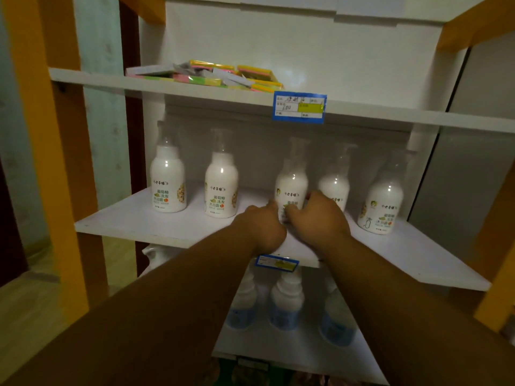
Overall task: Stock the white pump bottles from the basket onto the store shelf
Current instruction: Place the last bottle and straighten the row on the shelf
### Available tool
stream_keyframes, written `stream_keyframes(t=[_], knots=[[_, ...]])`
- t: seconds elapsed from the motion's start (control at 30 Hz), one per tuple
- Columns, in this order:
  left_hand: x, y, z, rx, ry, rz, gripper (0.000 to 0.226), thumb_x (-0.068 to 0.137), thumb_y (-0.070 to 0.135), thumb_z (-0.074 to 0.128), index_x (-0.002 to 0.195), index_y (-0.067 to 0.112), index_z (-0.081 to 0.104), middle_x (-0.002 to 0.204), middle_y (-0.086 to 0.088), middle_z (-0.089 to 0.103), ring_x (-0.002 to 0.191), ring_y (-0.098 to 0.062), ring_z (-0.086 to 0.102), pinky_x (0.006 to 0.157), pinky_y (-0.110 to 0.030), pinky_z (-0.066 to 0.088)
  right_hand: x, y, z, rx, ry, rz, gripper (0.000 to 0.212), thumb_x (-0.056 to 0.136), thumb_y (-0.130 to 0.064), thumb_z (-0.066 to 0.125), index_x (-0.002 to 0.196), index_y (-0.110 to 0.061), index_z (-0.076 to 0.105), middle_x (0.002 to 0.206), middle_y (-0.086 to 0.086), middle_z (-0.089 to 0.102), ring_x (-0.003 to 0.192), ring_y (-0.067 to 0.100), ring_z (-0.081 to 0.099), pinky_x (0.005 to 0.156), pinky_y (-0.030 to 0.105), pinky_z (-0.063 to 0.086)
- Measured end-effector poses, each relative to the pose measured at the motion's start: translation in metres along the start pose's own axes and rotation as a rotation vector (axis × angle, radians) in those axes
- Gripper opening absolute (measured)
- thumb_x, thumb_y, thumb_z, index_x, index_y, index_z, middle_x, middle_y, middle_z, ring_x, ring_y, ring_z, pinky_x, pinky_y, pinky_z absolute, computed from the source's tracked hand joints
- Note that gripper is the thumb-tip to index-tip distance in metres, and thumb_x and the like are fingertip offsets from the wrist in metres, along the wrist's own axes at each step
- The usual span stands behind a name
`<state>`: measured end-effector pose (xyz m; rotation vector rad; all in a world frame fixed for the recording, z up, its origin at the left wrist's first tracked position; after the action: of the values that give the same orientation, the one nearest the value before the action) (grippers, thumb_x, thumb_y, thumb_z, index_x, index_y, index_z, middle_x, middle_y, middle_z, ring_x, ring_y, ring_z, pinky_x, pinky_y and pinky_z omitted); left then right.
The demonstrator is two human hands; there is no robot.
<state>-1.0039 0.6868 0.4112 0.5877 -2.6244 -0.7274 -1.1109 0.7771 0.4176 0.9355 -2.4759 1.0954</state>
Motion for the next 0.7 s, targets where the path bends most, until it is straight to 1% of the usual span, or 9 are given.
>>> stream_keyframes(t=[0.03,0.1,0.17,0.23,0.33,0.4,0.5,0.6,0.7], knots=[[0.0,0.0,0.0,0.009,0.002,-0.002,0.058,0.094,0.035,0.049,0.149,0.024,0.032,0.135,-0.012,0.057,0.118,-0.029,0.056,0.104,-0.044,0.046,0.0,0.0,0.002,0.017,-0.018,-0.013,0.037,0.08,-0.046,0.065,0.103,-0.018,0.056,0.096,0.002,0.067,0.079,0.019,0.063,0.063,0.031,0.05],[0.001,0.0,-0.001,-0.031,0.031,0.018,0.053,0.096,0.033,0.048,0.147,0.024,0.037,0.137,-0.01,0.057,0.121,-0.028,0.056,0.106,-0.042,0.044,0.001,-0.001,0.003,0.043,-0.04,-0.029,0.039,0.078,-0.047,0.066,0.105,-0.02,0.058,0.098,0.001,0.07,0.082,0.019,0.066,0.07,0.035,0.056],[0.0,0.001,-0.004,-0.113,0.089,0.044,0.042,0.098,0.03,0.05,0.139,0.021,0.047,0.135,-0.007,0.06,0.121,-0.025,0.057,0.103,-0.037,0.044,0.001,-0.003,0.002,0.057,-0.047,-0.036,0.043,0.078,-0.047,0.066,0.11,-0.02,0.058,0.103,0.001,0.07,0.087,0.02,0.067,0.077,0.04,0.058],[-0.001,-0.002,-0.007,-0.179,0.145,0.027,0.037,0.097,0.028,0.053,0.133,0.019,0.052,0.13,-0.005,0.063,0.115,-0.023,0.061,0.099,-0.035,0.047,0.001,-0.003,0.001,0.056,-0.053,-0.041,0.047,0.079,-0.047,0.067,0.114,-0.018,0.057,0.107,0.002,0.07,0.091,0.021,0.067,0.08,0.041,0.057],[-0.001,-0.006,-0.007,-0.18,0.211,-0.003,0.036,0.094,0.026,0.055,0.128,0.017,0.055,0.124,-0.006,0.066,0.107,-0.024,0.064,0.095,-0.041,0.052,0.001,-0.003,0.0,0.057,-0.069,-0.064,0.047,0.083,-0.048,0.068,0.116,-0.018,0.056,0.103,-0.001,0.066,0.09,0.018,0.064,0.074,0.033,0.051],[-0.002,-0.008,-0.007,-0.161,0.259,-0.03,0.037,0.092,0.026,0.056,0.128,0.017,0.056,0.121,-0.006,0.067,0.105,-0.024,0.064,0.093,-0.04,0.053,-0.001,-0.005,-0.001,0.082,-0.084,-0.074,0.047,0.084,-0.048,0.069,0.118,-0.019,0.055,0.101,-0.004,0.063,0.089,0.016,0.062,0.071,0.03,0.046],[-0.001,-0.011,-0.008,-0.131,0.321,-0.046,0.033,0.09,0.025,0.056,0.122,0.017,0.06,0.114,-0.005,0.07,0.099,-0.024,0.066,0.09,-0.041,0.054,0.0,-0.005,0.001,0.098,-0.097,-0.075,0.049,0.082,-0.052,0.07,0.116,-0.021,0.054,0.102,-0.003,0.064,0.09,0.016,0.064,0.073,0.031,0.049],[0.001,-0.013,-0.007,-0.156,0.336,-0.051,0.031,0.09,0.028,0.059,0.12,0.019,0.062,0.11,-0.004,0.071,0.095,-0.022,0.067,0.086,-0.038,0.055,0.002,-0.003,0.0,0.129,-0.1,-0.075,0.047,0.081,-0.054,0.071,0.111,-0.023,0.053,0.097,-0.005,0.064,0.085,0.012,0.062,0.068,0.028,0.045],[0.004,-0.016,-0.007,-0.179,0.334,-0.055,0.032,0.091,0.03,0.061,0.121,0.019,0.063,0.11,-0.003,0.072,0.096,-0.02,0.068,0.087,-0.038,0.055,0.004,-0.002,0.001,0.155,-0.097,-0.084,0.048,0.08,-0.055,0.072,0.109,-0.022,0.053,0.091,-0.007,0.063,0.083,0.011,0.062,0.073,0.03,0.05]])
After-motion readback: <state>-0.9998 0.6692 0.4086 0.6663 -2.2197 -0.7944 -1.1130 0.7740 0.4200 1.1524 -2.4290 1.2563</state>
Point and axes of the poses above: each hand's wrist, its own x-axis towards the middle knuckle, its own z-axis out of the palm, y = z × x, the point moved 3 cm from there along x, towards the middle knuckle
